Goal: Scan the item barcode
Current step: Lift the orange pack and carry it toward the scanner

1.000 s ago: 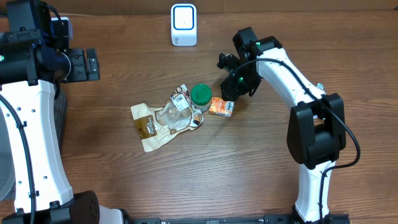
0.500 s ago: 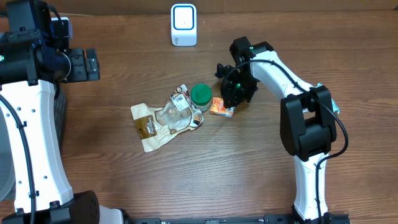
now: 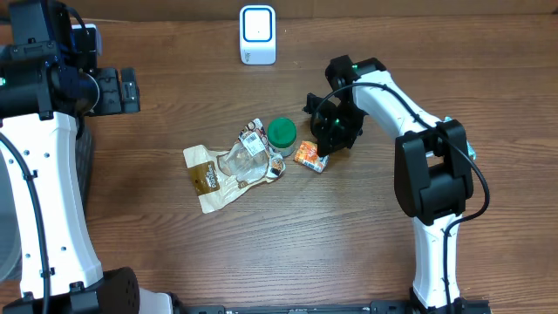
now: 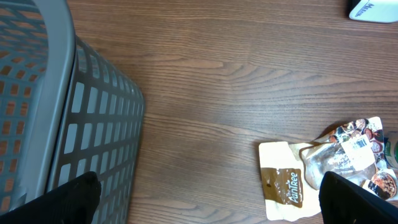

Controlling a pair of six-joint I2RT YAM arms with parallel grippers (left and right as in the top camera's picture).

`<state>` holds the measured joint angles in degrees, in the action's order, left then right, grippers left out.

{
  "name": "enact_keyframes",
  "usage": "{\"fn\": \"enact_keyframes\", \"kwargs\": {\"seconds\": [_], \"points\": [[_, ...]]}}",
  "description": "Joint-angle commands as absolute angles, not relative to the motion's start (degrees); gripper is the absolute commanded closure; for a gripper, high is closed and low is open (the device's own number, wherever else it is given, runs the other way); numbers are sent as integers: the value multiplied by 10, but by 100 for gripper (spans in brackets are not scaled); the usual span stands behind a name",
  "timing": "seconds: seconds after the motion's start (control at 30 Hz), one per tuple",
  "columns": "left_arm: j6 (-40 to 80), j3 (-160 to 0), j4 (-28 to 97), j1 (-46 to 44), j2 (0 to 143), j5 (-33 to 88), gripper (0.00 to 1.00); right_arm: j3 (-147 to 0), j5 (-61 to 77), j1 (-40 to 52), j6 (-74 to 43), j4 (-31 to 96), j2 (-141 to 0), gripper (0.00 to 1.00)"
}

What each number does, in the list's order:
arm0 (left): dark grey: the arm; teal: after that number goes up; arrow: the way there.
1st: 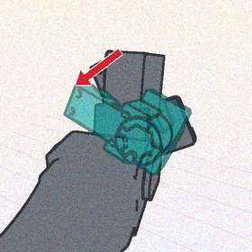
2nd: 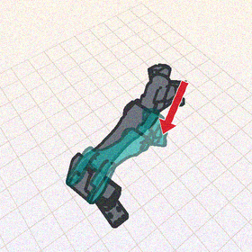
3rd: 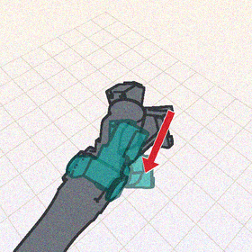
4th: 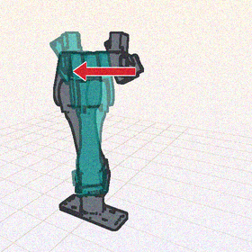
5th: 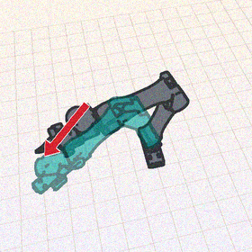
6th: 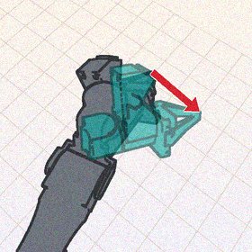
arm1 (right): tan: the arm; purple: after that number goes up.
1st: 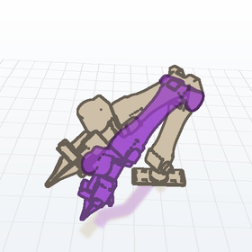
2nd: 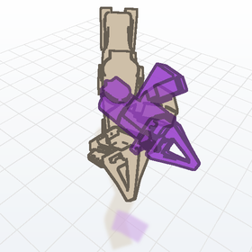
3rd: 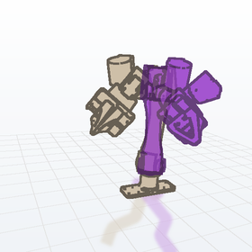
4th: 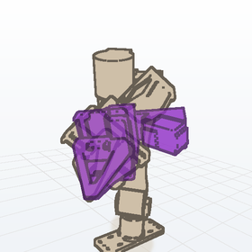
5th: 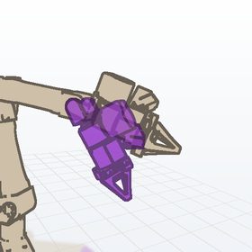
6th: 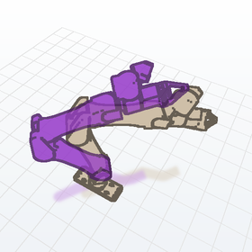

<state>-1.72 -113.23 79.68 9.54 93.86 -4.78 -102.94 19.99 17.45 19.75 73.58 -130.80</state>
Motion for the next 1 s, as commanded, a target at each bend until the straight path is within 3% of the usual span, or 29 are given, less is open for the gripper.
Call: {"fn": "enact_keyframes", "kwargs": {"seconds": [0.0, 0.33, 0.53, 0.8, 0.97], "points": [[-26, -1136, 795, 101, 934, -49, 0, -1055, 269, 138, 132, 738, -1303, 96], [-26, -1136, 795, 101, 934, -49, 0, -1060, 580, 20, 103, 733, -1267, 96], [-26, -1136, 795, 101, 934, -49, 0, -1061, 782, -4, 105, 727, -1267, 96], [-26, -1136, 795, 101, 934, -49, 0, -1062, 896, -4, 105, 720, -1260, 96], [-26, -1136, 795, 101, 934, -49, 0, -1063, 899, -5, 105, 718, -1236, 96]]}}
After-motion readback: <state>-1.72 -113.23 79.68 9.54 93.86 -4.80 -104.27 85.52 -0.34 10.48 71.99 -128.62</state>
